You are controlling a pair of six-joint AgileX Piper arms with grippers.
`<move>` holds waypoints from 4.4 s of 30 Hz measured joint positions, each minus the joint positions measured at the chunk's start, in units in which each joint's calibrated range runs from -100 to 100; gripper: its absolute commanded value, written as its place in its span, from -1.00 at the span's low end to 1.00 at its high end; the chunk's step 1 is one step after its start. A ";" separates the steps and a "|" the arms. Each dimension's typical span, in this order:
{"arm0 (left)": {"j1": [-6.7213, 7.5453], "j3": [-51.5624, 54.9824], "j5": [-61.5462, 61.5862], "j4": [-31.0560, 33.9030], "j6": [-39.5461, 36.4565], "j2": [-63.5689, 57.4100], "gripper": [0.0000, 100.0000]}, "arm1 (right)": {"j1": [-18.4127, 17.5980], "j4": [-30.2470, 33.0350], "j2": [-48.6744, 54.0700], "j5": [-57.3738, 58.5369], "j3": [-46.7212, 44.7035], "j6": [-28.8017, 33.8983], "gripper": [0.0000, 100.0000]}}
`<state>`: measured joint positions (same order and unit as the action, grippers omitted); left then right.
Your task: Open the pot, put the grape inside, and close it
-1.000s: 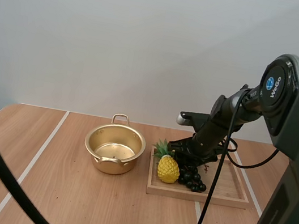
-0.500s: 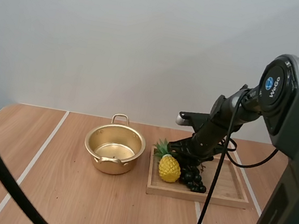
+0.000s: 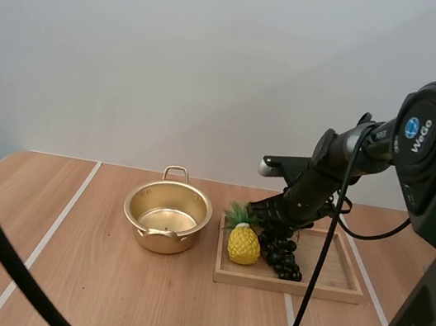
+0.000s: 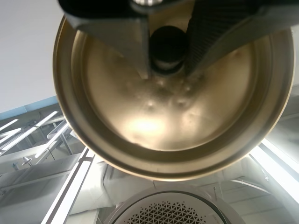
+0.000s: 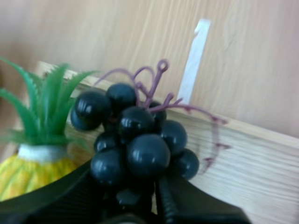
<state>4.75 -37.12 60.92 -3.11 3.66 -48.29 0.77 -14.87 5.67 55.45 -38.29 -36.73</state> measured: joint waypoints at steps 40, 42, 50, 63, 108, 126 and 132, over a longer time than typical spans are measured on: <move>0.00 0.00 -6.08 0.00 0.00 0.00 -1.00 | -2.01 -15.37 28.28 25.83 27.81 -6.86 -1.00; 0.00 0.00 -6.08 0.00 0.00 0.00 -1.00 | -3.53 -16.04 28.28 26.14 27.81 -7.78 -1.00; 0.00 0.00 -6.62 0.00 0.00 0.00 -1.00 | -11.85 -16.55 24.38 25.98 28.32 -8.54 -1.00; 0.00 0.00 -6.62 0.00 0.00 0.00 -1.00 | -15.87 -15.08 11.41 20.70 28.32 -8.90 -1.00; 0.00 0.00 -6.62 0.21 0.82 0.00 -1.00 | -19.21 -9.55 -3.17 -3.35 7.71 -15.22 -1.00; 0.00 0.00 -6.62 0.33 0.95 0.00 -1.00 | -19.21 -5.32 -6.70 -7.40 7.35 -14.30 -1.00; 0.00 0.00 -6.62 0.33 0.95 0.00 -1.00 | -19.21 -5.32 -9.75 -11.84 7.62 -14.12 -1.00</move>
<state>4.75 -37.12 54.30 -2.78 4.61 -48.29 -18.44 -20.18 -4.07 43.61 -30.66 -50.85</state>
